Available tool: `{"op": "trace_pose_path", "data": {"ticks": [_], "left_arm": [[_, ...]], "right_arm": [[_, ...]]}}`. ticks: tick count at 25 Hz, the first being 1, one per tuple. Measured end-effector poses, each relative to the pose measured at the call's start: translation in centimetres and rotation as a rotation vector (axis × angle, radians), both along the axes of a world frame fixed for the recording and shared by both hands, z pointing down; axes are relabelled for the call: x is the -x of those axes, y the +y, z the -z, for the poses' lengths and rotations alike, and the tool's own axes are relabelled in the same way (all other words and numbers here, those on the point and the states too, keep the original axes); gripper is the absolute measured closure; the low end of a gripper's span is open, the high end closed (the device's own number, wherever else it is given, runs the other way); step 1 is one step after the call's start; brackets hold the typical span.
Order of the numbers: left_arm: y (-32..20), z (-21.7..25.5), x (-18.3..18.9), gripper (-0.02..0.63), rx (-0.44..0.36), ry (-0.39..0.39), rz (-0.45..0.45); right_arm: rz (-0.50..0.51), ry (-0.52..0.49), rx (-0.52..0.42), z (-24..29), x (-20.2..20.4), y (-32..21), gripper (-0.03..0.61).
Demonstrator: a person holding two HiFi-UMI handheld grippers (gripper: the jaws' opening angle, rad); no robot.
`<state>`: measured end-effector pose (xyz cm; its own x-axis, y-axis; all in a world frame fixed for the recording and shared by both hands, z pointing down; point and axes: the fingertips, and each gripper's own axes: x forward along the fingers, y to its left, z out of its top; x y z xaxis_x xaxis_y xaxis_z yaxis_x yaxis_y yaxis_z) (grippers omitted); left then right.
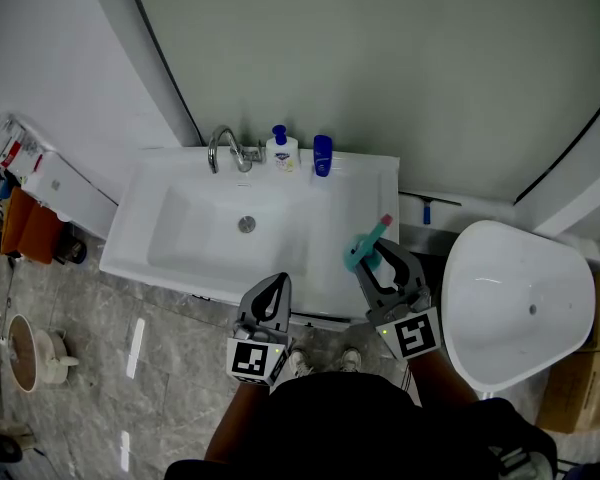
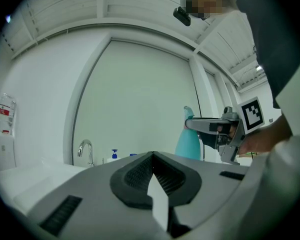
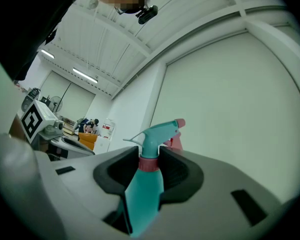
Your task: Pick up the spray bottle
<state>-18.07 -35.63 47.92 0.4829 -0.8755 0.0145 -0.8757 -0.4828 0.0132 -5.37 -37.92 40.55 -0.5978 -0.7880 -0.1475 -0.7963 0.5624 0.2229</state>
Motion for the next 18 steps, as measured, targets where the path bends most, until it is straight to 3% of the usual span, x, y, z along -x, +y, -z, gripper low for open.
{"op": "trace_pose_path", "data": {"ticks": [18], "left_arm": [[0.27,0.75,0.23,0.617,0.025,-0.006,0.009]], "right_arm": [[-0.002,-0.006,-0.011,0.09,0.16,0.35,0.449]]}}
